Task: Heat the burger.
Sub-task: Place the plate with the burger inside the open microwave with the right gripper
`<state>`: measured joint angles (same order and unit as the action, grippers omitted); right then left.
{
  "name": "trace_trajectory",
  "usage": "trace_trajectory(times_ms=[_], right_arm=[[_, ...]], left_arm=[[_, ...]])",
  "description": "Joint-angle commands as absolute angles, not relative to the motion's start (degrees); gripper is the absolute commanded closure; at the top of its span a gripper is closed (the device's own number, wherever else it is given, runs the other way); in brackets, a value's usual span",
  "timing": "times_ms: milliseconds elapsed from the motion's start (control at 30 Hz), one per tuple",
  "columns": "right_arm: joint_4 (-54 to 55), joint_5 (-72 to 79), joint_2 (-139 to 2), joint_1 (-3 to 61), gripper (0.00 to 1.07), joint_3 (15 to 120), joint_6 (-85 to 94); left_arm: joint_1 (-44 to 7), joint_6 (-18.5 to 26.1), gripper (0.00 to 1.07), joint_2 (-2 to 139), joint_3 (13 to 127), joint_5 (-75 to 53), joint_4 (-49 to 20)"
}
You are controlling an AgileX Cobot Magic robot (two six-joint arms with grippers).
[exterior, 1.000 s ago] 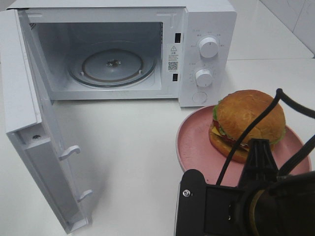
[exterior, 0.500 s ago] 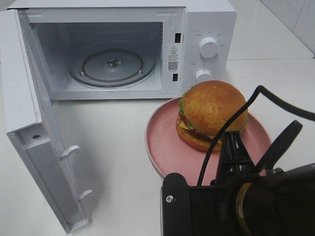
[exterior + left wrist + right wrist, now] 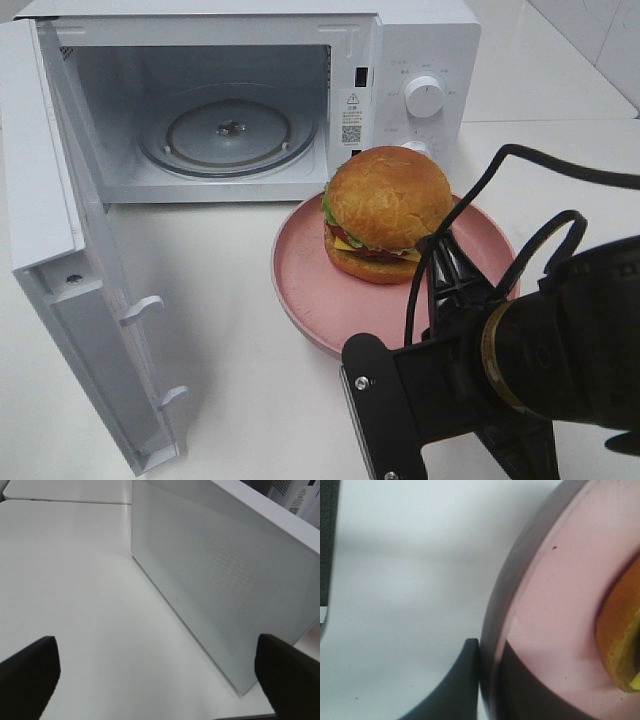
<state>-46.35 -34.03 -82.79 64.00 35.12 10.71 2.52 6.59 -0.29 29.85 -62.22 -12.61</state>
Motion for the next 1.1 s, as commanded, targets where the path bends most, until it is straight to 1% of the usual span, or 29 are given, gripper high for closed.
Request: trace_trajectory(times_ms=[33,100,133,200,233,267,300,367,400,467,667,733,767,833,1100], right_arm=[[-49.16,-32.20,-82.16,62.17,1.07,35.47,14.78],[-49.16,-30.37,-82.16,59.87,1.07,35.47,18.62],[-49.16,-30.37,-82.16,59.87,1.07,35.47,18.62],[-48.99,-28.65,-82.16,57.24,1.07,35.47,23.15],[-48.99,-28.65,-82.16,57.24,1.07,35.47,23.15],[-48.47,-27.27,-82.16,55.52,1.07,35.47,26.13],[-48.47,-27.27,-82.16,55.52,1.07,35.47,26.13],[-45.78,-25.10,-82.16,53.34,1.07,35.47,30.88],[-45.78,-25.10,-82.16,53.34,1.07,35.47,30.88],[-41.48,-22.98,-82.16,51.57,1.07,35.47,36.44],[-35.58,-21.43,-82.16,48.99,1.07,35.47,46.98],[-30.54,-21.20,-82.16,46.98,1.07,35.64,54.14],[-30.54,-21.20,-82.16,46.98,1.07,35.64,54.14],[-26.93,-21.08,-82.16,45.32,1.07,36.44,58.73],[-22.75,-21.03,-82.16,43.72,1.07,39.82,64.74]], left_arm=[[2.75,6.30,0.09,-1.38,29.62,-61.48,-12.66],[2.75,6.30,0.09,-1.38,29.62,-61.48,-12.66],[2.75,6.30,0.09,-1.38,29.62,-61.48,-12.66],[2.75,6.30,0.09,-1.38,29.62,-61.48,-12.66],[2.75,6.30,0.09,-1.38,29.62,-61.48,-12.66],[2.75,6.30,0.09,-1.38,29.62,-61.48,-12.66],[2.75,6.30,0.09,-1.38,29.62,-61.48,-12.66],[2.75,6.30,0.09,-1.38,29.62,-61.48,-12.66],[2.75,6.30,0.09,-1.38,29.62,-61.48,-12.66],[2.75,6.30,0.09,-1.38,29.62,-61.48,-12.66],[2.75,6.30,0.09,-1.38,29.62,-61.48,-12.66],[2.75,6.30,0.09,-1.38,29.62,-61.48,-12.66],[2.75,6.30,0.09,-1.38,29.62,-61.48,-12.66],[2.75,6.30,0.09,-1.38,29.62,-61.48,-12.66],[2.75,6.30,0.09,-1.38,29.62,-61.48,-12.66]])
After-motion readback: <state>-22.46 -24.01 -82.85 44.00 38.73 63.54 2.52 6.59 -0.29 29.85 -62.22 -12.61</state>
